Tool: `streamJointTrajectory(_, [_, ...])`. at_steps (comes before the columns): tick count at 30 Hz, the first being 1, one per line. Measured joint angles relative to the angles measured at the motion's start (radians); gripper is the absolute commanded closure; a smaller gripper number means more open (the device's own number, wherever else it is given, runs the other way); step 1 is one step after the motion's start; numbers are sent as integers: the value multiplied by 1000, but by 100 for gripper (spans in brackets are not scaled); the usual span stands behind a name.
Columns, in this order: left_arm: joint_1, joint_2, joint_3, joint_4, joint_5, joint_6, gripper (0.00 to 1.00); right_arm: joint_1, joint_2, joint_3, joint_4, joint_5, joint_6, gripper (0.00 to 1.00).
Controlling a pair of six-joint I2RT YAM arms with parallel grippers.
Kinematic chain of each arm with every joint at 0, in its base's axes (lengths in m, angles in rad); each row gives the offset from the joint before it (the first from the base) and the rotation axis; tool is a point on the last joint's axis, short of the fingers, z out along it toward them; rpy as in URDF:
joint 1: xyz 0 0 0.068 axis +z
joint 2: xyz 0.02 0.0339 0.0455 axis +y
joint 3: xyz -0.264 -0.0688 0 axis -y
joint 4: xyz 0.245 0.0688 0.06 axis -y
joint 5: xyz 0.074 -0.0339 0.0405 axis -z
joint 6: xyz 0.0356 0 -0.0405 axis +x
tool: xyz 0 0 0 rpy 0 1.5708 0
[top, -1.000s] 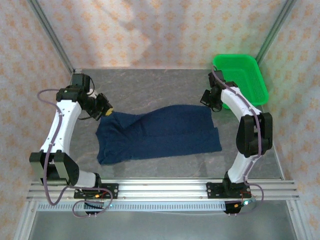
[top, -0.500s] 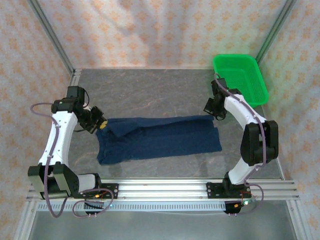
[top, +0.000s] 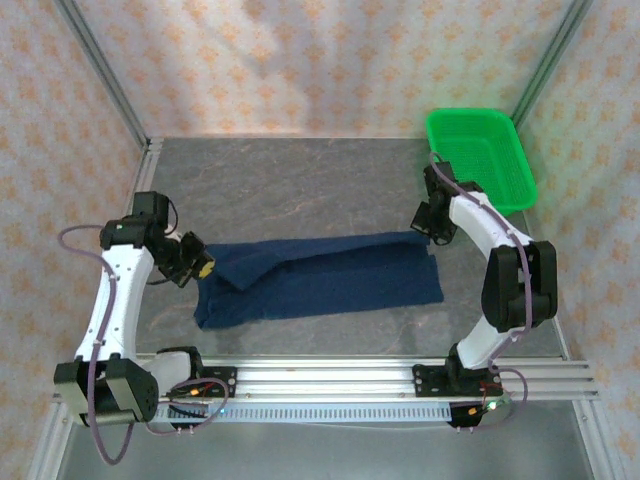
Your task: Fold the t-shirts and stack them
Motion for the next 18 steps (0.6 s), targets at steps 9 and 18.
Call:
streamJointTrajectory(9, [0, -61, -127, -5, 0, -28, 100, -11, 2, -48, 1, 15, 3, 100])
streamJointTrajectory(18, [-39, -87, -218, 13, -21, -68, 100, -11, 16, -75, 16, 22, 6, 100])
